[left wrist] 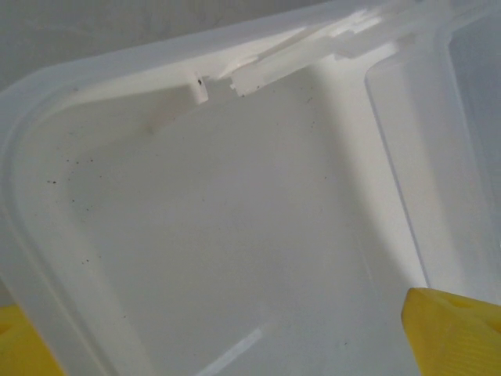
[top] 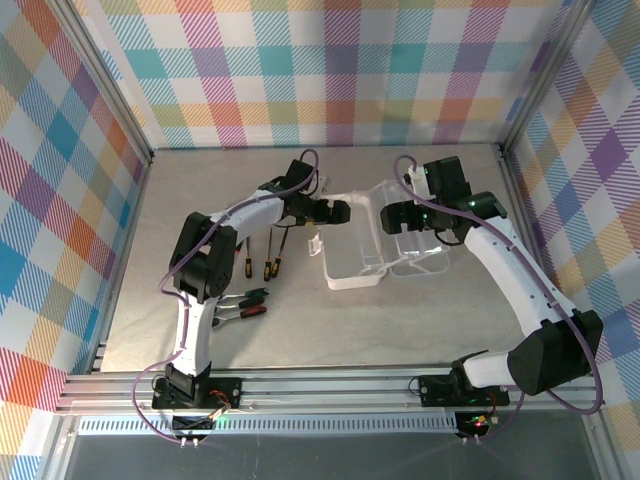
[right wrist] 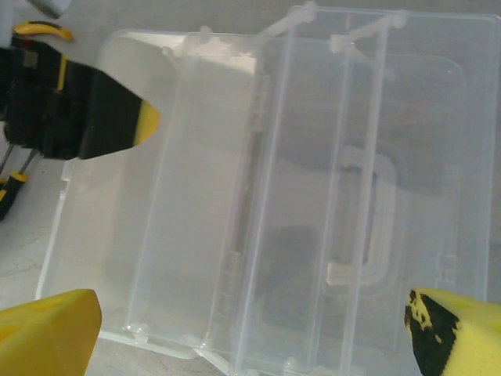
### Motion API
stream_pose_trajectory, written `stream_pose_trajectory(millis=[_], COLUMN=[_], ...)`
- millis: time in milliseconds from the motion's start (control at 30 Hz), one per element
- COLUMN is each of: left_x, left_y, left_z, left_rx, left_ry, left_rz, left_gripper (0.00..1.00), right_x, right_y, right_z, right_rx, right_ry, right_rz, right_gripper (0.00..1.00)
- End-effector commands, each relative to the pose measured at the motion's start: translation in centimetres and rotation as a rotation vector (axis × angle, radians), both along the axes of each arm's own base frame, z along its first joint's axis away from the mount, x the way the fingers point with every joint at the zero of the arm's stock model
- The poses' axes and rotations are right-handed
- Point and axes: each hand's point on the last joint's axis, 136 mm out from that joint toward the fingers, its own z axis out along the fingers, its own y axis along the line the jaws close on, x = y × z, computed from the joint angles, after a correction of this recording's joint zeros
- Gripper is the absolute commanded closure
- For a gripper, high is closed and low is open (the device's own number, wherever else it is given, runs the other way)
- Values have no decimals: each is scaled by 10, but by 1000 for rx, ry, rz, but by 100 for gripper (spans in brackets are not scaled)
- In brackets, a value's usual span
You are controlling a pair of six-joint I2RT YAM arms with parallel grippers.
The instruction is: Pack the tool kit
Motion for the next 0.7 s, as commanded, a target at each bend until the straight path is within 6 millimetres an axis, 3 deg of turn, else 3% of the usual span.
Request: stream_pose_trajectory(millis=[0,167,433,567,667], left_x=[12,8,24,34,38], left_y=[-13,13,124,164,178], left_z=[21,35,66,55,40], left_rx=[-59,-25,81,217,271], left_ry=[-45,-78,-126,-74,-21], left_rz=[-19,22,368,552,626], left_gripper=[0,0,0,0,1], right_x=[3,1,6,10,11], right_y=[12,22,43,52,55], right_z=[15,14,2,-2,-3], right_rx=[47,78,104,106,107], right_ry=[-41,-30,-5,3,5], right_rz=[53,105,182,205,214], right_gripper=[1,1,1,1,1])
